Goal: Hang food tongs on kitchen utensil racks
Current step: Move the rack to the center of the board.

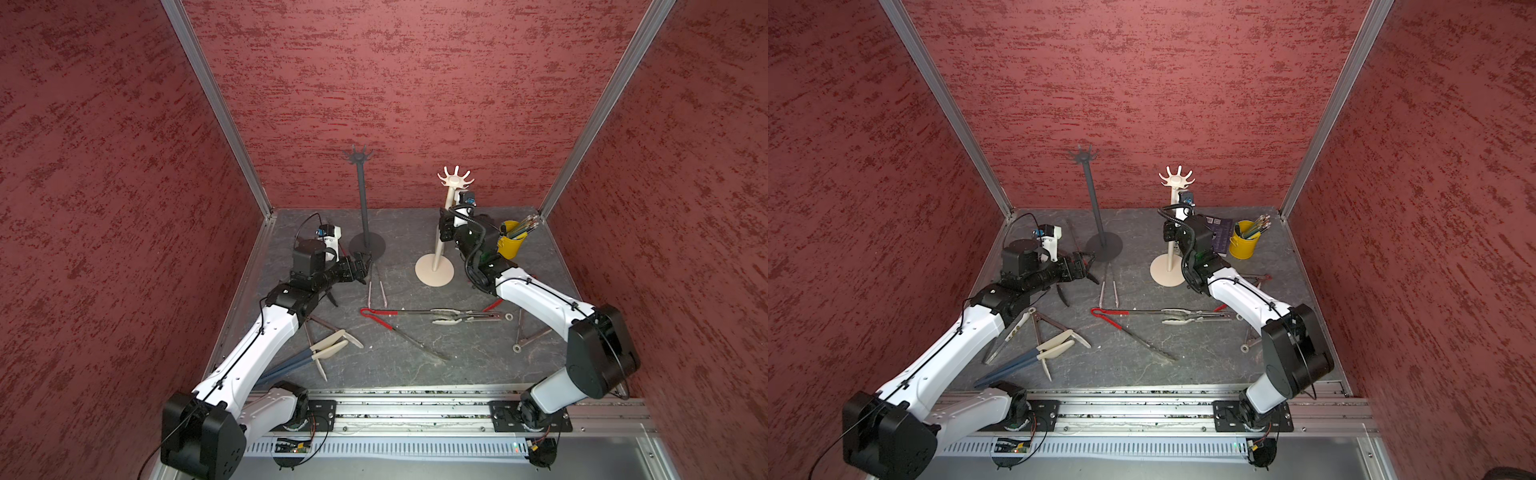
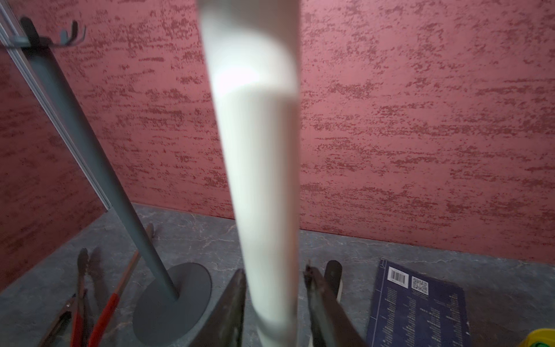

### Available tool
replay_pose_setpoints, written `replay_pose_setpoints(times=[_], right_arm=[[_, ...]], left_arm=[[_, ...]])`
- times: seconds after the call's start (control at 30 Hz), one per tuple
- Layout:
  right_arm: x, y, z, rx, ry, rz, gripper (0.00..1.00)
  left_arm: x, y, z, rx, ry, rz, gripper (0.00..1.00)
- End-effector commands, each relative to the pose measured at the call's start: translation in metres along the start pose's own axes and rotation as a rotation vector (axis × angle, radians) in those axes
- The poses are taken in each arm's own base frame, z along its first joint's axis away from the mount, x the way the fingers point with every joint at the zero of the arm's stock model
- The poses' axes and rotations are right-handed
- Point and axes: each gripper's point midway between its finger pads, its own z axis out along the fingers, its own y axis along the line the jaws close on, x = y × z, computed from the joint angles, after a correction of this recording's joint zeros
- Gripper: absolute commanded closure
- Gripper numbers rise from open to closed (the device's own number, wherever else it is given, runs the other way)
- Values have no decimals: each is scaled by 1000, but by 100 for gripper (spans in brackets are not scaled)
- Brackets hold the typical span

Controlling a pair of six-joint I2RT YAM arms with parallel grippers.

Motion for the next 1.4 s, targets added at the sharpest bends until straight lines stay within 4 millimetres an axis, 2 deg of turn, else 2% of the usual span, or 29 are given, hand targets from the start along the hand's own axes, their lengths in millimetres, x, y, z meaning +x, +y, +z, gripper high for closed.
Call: replay_pose_setpoints(times=[0.0,0.2,0.3,0.4,0.47,0.63,0.87,1.17,1.37], right_arm=[[-32,0,-6,-4,-70,50,55],[-32,-2,-12,2,-49,73,37],[-31,-4,-17,6,-23,84,31],[-23,-4,-21,-1,13,91,24],[-29,-5,-30,-7,10,103,18],[-23,-7,-42,-10,48,114,2],[-11,-4,-68,-65,90,134,0],[3,-8,-118,-93,173,221,1],[33,-17,-149,-38,345,315,0]], left_arm=[[-6,-6,1,8,-3,6,0],[-7,-11,2,24,1,-6,0],[-10,-15,1,36,-7,-9,0],[-11,-19,2,43,-7,-13,0],[-11,-21,3,46,-4,-16,0],[-11,-30,3,59,-9,-19,0],[-8,-43,1,62,-10,-9,0],[2,-58,-7,32,-11,3,0],[15,-69,-17,11,6,38,0]])
